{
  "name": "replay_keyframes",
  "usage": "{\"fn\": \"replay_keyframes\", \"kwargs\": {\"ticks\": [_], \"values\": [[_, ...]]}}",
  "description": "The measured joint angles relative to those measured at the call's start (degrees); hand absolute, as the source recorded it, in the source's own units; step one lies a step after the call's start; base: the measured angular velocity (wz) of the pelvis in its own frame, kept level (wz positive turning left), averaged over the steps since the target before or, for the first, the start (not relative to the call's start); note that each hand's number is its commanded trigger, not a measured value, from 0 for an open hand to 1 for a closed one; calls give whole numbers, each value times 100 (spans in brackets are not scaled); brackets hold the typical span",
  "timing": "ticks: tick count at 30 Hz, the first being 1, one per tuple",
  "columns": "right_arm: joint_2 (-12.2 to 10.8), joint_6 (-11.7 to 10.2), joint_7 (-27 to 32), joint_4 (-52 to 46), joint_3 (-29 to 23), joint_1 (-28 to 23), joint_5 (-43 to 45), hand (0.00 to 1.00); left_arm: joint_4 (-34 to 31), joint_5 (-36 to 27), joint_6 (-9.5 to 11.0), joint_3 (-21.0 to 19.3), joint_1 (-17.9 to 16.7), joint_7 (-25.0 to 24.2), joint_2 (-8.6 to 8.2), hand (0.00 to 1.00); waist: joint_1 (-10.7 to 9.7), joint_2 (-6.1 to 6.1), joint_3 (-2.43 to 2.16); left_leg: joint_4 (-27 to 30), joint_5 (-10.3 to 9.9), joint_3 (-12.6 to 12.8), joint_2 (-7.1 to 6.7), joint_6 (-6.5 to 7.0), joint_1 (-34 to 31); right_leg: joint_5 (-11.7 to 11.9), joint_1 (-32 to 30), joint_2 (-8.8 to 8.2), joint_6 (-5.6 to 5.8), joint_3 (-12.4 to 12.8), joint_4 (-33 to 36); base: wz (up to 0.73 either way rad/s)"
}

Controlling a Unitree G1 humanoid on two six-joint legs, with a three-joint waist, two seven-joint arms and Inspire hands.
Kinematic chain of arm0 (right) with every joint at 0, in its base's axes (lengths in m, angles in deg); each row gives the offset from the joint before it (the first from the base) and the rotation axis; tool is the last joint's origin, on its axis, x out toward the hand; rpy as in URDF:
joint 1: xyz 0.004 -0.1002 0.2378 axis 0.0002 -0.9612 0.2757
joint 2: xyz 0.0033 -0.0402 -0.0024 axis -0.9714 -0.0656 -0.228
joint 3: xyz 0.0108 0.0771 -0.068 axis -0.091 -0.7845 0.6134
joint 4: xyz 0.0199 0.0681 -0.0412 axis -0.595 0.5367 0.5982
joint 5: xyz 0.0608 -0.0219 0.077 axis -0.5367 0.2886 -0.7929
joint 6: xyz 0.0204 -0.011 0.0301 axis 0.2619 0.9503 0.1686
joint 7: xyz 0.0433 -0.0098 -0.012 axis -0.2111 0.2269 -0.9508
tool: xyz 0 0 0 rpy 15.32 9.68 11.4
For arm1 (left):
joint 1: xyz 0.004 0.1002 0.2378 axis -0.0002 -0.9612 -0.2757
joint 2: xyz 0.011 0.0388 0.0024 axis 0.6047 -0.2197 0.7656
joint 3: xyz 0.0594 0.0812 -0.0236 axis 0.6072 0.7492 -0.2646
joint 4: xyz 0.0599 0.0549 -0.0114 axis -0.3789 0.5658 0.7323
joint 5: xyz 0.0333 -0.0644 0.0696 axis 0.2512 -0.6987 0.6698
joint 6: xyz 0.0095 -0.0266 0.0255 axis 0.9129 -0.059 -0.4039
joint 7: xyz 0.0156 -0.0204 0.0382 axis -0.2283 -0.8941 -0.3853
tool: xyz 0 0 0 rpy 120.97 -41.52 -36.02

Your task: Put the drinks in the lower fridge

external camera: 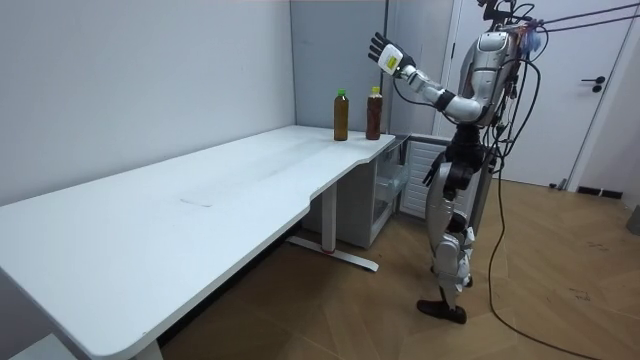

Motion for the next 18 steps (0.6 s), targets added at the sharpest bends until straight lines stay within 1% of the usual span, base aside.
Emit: {"fn": "replay_keyframes", "kwargs": {"ticks": [2,3,4,7,14,18], "values": [[0,5,23,-1,4,1,0,0,68,-6,-37,-7,0,-5,1,0,1,-2,1,0,0,3,1,0,0,0,0,0,0,6,0,0],[0,12,30,4,4,1,-1,0,88,-11,-86,-11,0,-14,2,0,4,-22,15,-3,0,12,3,0,0,0,0,1,0,12,0,0],[0,18,30,4,3,1,-1,0,101,-11,-105,-12,0,-28,1,0,5,-20,14,-3,0,15,4,0,0,0,0,1,-1,14,1,0],[1,118,29,2,-12,21,1,0,181,-17,-226,-18,0,-159,-4,0,6,-30,19,-18,0,31,9,0,31,2,-1,2,-3,26,9,-2],[0,143,32,-11,-14,25,0,0,201,-116,-275,-23,0,-243,-27,0,11,-36,22,-29,0,54,16,0,78,2,-3,2,-3,25,52,0],[-1,206,34,-37,-15,22,1,0,205,-118,-327,-24,-1,-286,-34,0,17,-53,13,-22,0,64,18,1,88,2,-2,1,-3,25,64,0]]}}
